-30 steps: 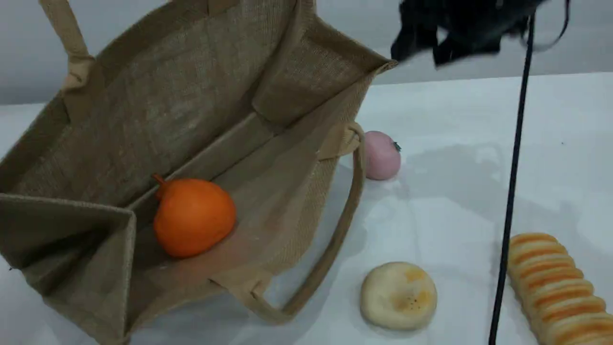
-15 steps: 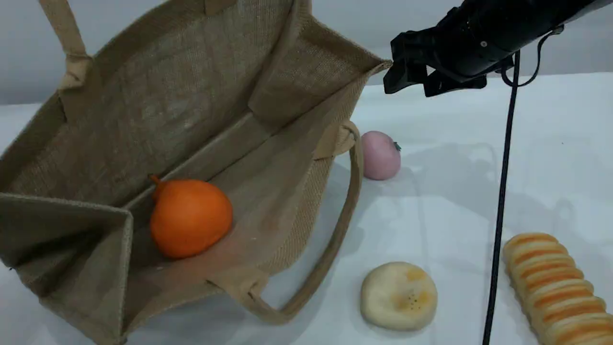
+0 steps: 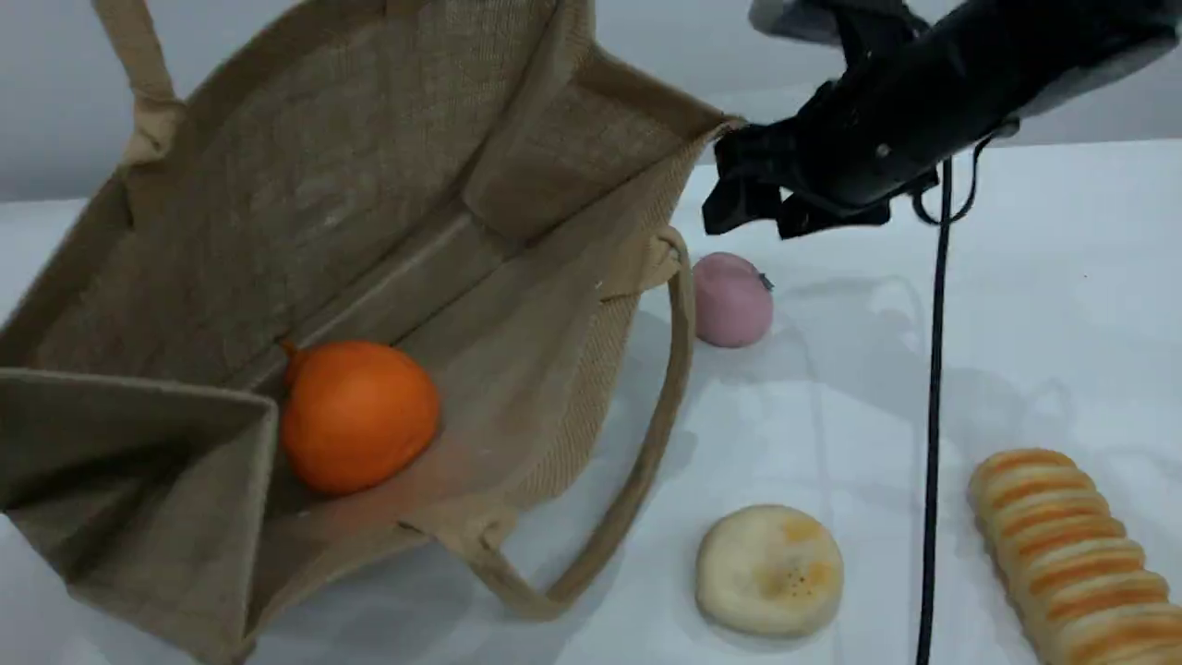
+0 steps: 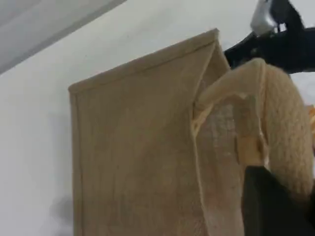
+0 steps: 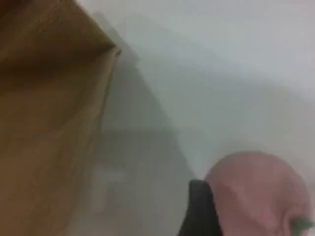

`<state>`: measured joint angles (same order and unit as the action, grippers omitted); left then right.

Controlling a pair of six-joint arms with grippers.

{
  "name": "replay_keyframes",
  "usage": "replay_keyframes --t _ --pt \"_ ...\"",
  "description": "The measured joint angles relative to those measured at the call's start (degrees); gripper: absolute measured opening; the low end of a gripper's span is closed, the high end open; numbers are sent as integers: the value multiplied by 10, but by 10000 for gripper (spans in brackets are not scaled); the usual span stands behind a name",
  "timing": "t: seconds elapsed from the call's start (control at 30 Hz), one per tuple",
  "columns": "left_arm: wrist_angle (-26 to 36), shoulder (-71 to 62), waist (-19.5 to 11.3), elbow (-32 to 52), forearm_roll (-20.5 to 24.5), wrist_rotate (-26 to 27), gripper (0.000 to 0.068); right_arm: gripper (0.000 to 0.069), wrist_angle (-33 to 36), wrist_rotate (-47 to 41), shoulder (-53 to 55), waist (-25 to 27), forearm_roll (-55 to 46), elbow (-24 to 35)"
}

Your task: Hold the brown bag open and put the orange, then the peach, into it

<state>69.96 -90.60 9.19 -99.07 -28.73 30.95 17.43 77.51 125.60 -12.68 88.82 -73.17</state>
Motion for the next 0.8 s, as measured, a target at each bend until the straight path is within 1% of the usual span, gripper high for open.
replay_keyframes --t 0.1,0.3,0.53,0.63,0.73,0.8 --pt "0 0 0 0 0 0 80 458 3 1 22 0 5 -11" --pt "0 0 0 0 0 0 80 458 13 8 53 0 9 -11" --pt "0 0 0 0 0 0 80 456 15 55 67 0 59 -11" --pt "0 0 0 0 0 0 80 435 16 83 74 0 87 -16" --pt "0 0 0 0 0 0 80 407 18 89 81 -1 99 -16" --pt "0 0 0 0 0 0 80 401 18 89 84 -1 99 -16"
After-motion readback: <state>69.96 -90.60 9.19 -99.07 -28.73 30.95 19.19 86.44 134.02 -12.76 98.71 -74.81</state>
